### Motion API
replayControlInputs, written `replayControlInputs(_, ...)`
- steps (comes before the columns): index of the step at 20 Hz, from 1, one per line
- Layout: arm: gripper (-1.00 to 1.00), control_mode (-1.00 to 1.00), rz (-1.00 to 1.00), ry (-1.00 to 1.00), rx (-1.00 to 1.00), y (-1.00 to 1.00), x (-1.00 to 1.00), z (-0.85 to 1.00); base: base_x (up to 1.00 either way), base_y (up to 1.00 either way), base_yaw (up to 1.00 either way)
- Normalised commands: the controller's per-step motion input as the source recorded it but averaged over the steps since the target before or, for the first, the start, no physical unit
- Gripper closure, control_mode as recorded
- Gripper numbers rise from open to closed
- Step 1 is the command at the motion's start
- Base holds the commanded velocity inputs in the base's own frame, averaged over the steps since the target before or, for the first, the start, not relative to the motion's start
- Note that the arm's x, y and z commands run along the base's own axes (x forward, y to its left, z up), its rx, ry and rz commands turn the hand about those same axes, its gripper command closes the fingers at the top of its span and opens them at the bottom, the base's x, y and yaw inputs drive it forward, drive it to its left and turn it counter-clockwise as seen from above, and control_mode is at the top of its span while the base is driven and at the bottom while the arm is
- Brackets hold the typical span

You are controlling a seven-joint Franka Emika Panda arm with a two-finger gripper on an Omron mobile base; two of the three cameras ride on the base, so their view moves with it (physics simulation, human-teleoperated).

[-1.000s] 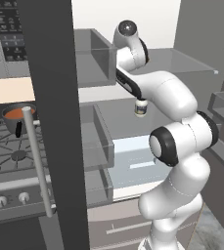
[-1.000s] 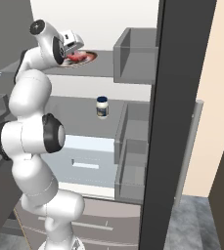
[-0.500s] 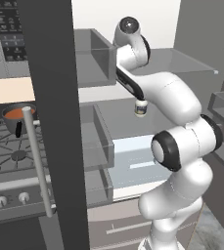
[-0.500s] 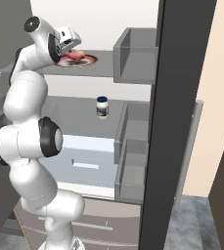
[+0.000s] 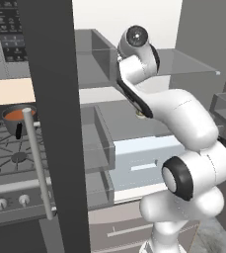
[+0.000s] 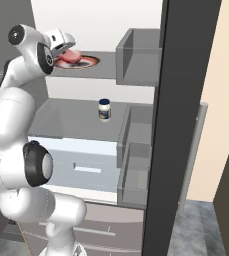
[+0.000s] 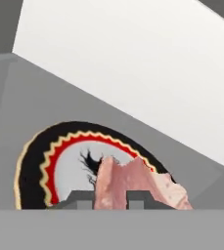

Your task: Retrieve the steak from the fridge and place it on the saucepan with marinade on the stove.

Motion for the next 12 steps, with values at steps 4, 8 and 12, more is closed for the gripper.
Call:
replayControlInputs(4,1.00,-1.00,0.00,-0.01,0.00,-0.14,-0.99,0.08,0.00,0.00,0.00)
replayControlInputs(8,1.00,-1.00,0.00,0.00,0.00,-0.36,-1.00,0.18,0.00,0.00,0.00)
replayControlInputs(12,1.00,-1.00,0.00,0.00,0.04,-0.53,-1.00,0.36,0.00,0.00,0.00)
